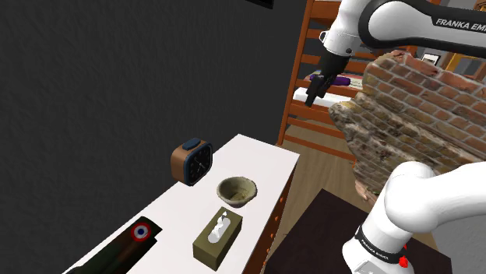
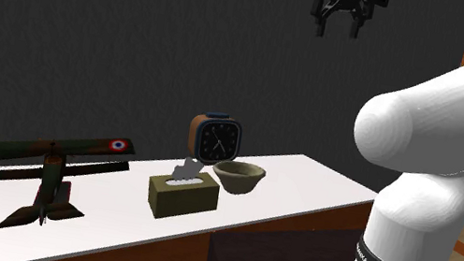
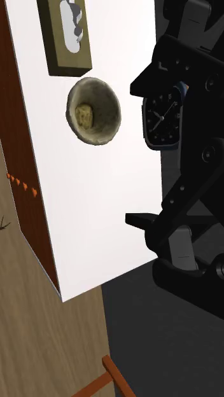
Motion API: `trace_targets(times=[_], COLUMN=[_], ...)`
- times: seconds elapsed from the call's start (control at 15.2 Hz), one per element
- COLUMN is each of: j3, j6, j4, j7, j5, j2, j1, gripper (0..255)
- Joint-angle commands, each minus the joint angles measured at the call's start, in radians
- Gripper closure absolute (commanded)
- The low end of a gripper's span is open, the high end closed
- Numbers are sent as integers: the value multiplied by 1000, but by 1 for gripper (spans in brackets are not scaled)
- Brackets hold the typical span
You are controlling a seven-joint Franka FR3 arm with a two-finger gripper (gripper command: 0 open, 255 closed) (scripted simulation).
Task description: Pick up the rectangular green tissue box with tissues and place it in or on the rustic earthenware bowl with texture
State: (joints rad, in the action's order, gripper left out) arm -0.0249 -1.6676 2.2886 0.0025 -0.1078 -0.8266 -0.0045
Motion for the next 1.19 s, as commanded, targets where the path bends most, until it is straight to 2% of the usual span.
trace_targets(times=[0.0, 0.59, 1.12], j3=[0, -65, -153], j6=[0, -239, -507], j4=[0, 279, 455], j7=[0, 155, 286], j5=[0, 134, 276], j2=[0, -44, 25], j1=[0, 41, 107], gripper=[0, 0, 0])
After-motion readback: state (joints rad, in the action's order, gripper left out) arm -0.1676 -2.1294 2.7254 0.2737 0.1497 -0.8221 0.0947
